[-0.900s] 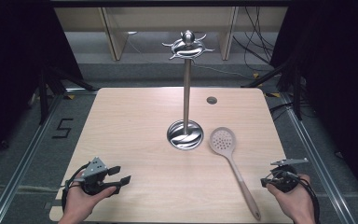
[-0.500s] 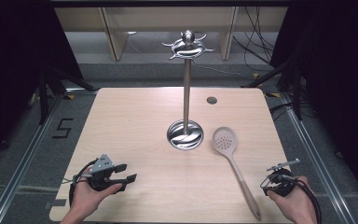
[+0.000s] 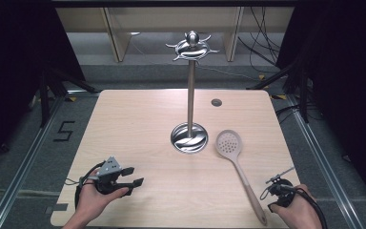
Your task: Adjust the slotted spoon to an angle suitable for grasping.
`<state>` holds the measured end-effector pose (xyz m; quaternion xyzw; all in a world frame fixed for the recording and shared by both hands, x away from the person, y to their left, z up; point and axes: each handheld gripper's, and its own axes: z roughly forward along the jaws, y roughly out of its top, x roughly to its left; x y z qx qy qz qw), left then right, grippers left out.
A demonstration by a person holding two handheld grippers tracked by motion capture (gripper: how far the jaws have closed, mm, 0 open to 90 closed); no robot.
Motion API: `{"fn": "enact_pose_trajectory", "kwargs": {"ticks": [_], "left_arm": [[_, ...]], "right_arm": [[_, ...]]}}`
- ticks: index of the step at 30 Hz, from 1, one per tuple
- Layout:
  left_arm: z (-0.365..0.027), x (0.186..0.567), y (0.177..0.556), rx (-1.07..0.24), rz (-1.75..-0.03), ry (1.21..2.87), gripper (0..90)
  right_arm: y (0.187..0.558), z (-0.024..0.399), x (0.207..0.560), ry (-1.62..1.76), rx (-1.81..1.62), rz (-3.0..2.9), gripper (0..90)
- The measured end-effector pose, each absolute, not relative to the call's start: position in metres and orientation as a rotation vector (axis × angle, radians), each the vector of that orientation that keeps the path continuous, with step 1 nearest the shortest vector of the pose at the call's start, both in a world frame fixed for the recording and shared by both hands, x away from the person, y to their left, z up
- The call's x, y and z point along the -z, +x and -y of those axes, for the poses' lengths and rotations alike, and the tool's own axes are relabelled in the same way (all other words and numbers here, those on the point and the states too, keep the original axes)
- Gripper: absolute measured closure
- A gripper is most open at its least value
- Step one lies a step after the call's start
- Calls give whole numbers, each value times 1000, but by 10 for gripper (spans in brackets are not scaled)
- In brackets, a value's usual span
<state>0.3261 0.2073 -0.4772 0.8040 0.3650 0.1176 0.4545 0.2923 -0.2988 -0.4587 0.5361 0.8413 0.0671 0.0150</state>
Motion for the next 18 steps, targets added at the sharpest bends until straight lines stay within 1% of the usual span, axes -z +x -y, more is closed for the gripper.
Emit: {"fn": "enact_pose_trajectory", "kwargs": {"ticks": [2,5,12,18], "left_arm": [[-208,477,327,-289,-878,1994,408],[-207,477,327,-288,-893,1990,408],[-208,477,327,-291,-888,2002,408],[-208,478,327,-289,-890,1982,408]], "right_arm": [[292,299,463,1642,-211,-2646,900],[289,292,467,1658,-171,-2687,900],[289,281,469,1632,-185,-2734,900],[288,269,470,1595,-194,-2782,900]]}}
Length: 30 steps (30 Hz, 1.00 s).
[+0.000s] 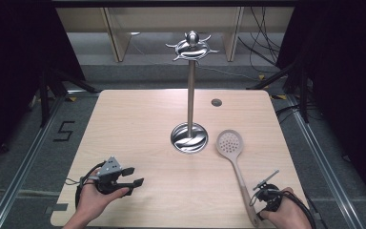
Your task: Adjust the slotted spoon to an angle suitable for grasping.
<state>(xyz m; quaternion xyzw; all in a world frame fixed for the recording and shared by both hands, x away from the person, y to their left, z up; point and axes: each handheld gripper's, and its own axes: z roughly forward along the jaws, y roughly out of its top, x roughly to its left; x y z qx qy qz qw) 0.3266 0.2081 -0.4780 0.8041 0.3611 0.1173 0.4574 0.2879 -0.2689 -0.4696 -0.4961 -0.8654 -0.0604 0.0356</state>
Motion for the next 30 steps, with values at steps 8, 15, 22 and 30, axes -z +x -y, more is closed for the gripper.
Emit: {"fn": "enact_pose_trajectory", "kwargs": {"ticks": [8,15,22,30], "left_arm": [[-211,477,326,-294,-886,1990,407],[-212,477,324,-282,-911,1986,407],[-216,477,322,-304,-906,1978,406],[-222,476,317,-305,-937,1972,406]], "right_arm": [[287,240,469,-1415,234,2696,900],[290,212,471,-1302,282,2750,900],[296,182,472,-1177,316,2806,900],[312,155,471,-1040,355,2863,900]]}}
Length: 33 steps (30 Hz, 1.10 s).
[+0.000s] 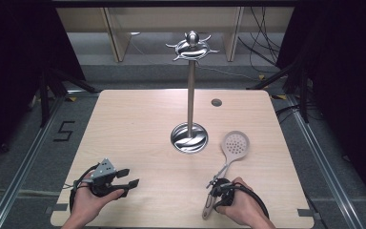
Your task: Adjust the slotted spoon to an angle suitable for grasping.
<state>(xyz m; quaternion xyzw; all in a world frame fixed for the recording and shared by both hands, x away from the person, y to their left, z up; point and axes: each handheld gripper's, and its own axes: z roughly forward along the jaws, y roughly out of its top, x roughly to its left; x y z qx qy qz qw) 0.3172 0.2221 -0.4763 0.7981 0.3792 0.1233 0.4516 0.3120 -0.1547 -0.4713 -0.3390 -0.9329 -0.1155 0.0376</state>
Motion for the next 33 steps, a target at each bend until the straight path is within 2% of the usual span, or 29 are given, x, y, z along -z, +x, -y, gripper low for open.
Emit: {"fn": "enact_pose_trajectory", "kwargs": {"ticks": [4,10,17,21,26,33], "left_arm": [[-225,477,315,-321,-938,1964,406],[-231,477,312,-326,-956,1957,405],[-236,477,307,-332,-976,1939,404],[-238,477,305,-334,-989,1940,404],[-238,477,302,-340,-1002,1932,404],[-237,478,304,-334,-993,1945,402]], "right_arm": [[318,145,473,-999,387,2884,898],[325,135,472,-959,393,2929,824],[328,151,452,-915,457,2981,646],[329,171,438,-857,478,3066,503],[331,175,435,-824,454,3093,436],[326,178,435,-725,471,3113,408]]}}
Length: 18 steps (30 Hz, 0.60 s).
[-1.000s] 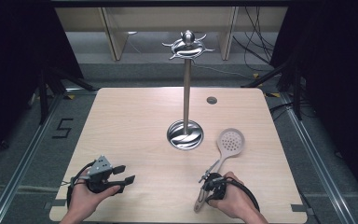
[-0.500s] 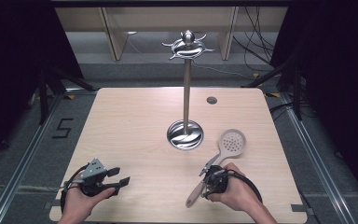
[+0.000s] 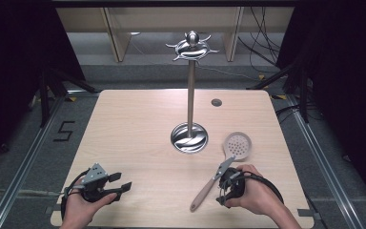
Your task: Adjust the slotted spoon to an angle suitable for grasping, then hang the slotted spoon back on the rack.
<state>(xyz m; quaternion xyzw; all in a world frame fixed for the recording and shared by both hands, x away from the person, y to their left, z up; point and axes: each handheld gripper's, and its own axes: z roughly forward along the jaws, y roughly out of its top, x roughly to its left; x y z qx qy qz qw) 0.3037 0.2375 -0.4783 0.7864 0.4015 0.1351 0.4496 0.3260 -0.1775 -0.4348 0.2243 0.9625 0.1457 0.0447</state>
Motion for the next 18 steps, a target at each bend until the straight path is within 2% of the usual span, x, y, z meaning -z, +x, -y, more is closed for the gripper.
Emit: {"fn": "enact_pose_trajectory", "kwargs": {"ticks": [7,10,18], "left_arm": [[-235,478,306,-337,-986,1941,402],[-235,478,307,-337,-1007,1943,402],[-230,478,309,-330,-996,1942,401]], "right_arm": [[322,172,428,587,-502,-2932,415],[322,167,427,591,-417,-2951,398],[331,160,427,385,-438,-2952,385]]}}
